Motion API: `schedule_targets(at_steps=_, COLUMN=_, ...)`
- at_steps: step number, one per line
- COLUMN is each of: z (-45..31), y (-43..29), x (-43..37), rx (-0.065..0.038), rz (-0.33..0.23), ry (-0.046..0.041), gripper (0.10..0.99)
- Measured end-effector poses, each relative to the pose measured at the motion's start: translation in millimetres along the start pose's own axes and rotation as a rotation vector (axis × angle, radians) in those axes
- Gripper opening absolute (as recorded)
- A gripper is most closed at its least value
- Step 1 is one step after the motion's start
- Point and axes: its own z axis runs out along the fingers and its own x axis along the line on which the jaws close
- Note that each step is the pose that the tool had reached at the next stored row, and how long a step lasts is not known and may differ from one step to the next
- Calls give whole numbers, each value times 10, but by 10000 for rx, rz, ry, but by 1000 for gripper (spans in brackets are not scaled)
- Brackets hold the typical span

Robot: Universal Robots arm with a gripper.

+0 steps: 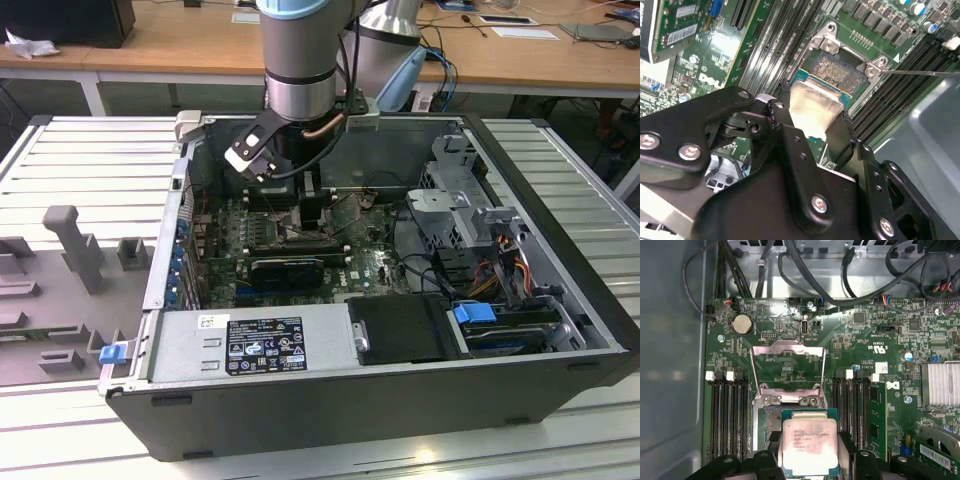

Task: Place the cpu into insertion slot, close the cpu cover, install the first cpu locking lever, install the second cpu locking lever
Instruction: 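Place the cpu into insertion slot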

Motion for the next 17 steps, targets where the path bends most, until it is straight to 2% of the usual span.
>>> schedule_targets(at_steps=3, z=20, y=-73, x=15, rx=1, rz=-3, ry=2, gripper=529)
schedule_targets(at_steps=12, z=165, y=-87, x=120, rx=-1, rz=16, ry=6, gripper=529)
schedule_targets(at_steps=17, z=247, y=-94, x=145, rx=-3, rz=100, ry=-1, gripper=529)
